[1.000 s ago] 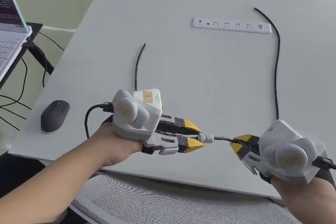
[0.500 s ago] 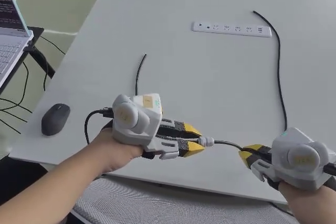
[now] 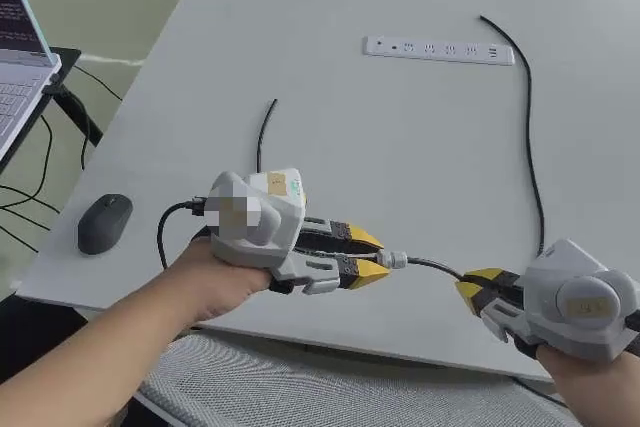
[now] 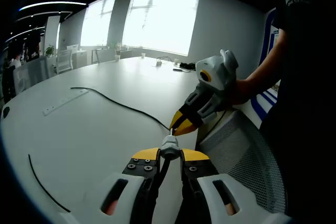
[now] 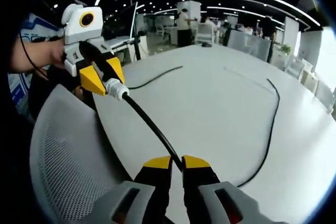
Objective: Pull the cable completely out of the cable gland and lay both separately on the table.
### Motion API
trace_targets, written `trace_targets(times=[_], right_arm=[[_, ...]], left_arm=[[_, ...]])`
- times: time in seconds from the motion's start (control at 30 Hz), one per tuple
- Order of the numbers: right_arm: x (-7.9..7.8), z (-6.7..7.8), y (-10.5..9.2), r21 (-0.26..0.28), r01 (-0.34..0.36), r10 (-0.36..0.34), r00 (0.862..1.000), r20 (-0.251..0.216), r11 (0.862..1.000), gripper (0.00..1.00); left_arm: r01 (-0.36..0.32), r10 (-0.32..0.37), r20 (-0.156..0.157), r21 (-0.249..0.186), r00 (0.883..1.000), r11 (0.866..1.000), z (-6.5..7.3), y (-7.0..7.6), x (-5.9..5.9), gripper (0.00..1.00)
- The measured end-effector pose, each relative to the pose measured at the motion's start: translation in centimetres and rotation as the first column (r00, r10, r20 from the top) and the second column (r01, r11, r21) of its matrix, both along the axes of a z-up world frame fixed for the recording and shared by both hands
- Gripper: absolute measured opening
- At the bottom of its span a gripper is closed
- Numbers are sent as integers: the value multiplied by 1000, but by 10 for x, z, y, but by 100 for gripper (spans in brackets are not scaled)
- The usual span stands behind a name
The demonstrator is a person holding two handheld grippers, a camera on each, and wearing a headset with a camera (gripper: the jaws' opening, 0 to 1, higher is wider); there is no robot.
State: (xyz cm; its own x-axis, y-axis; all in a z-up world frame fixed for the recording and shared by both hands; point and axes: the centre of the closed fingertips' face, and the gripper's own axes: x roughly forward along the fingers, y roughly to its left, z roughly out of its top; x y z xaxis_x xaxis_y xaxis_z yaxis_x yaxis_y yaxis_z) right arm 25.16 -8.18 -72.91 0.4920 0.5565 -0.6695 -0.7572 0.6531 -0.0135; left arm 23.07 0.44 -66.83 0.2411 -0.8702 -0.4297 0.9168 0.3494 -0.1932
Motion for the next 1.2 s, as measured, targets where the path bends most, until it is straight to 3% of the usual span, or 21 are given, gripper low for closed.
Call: trace_targets(times=[0.1, 0.23, 0.3, 0.43, 0.63, 0.77, 0.83, 0.93, 1.0, 1.2], right_arm=[[0, 18, 8, -49, -65, 69, 993, 96, 997, 14], [-10, 38, 31, -134, -186, 210, 958, 196, 973, 14], [-12, 45, 42, -163, -214, 248, 941, 232, 963, 12], [-13, 47, 57, -178, -232, 273, 929, 252, 956, 11], [-8, 43, 63, -265, -261, 333, 899, 283, 928, 7], [-10, 45, 70, -281, -296, 377, 875, 303, 913, 5], [-11, 46, 71, -283, -299, 381, 874, 302, 911, 2], [-9, 45, 70, -255, -283, 352, 891, 288, 925, 2], [-9, 45, 70, -247, -278, 344, 894, 288, 928, 1], [-10, 43, 69, -171, -255, 291, 928, 235, 952, 1]], left_arm=[[-2, 2, -7, -3, 1000, 1000, 0, 0, -1, 15], [-4, 4, -16, -1, 1000, 1000, -1, 0, 0, 15], [-5, 5, -18, -1, 1000, 1000, -1, -1, 0, 15], [-3, 3, -17, -2, 1000, 1000, 0, -1, 1, 15], [-1, 1, -23, -1, 1000, 1000, 1, -3, 2, 15], [2, -2, -25, 3, 1000, 1000, 0, -4, 2, 15], [4, -4, -25, 0, 1000, 1000, 0, -5, 2, 15], [6, -6, -20, 2, 1000, 1000, -1, -5, 2, 15], [7, -7, -13, 2, 1000, 1000, 0, -5, 2, 15], [8, -8, -8, 2, 1000, 1000, 0, -5, 1, 15]])
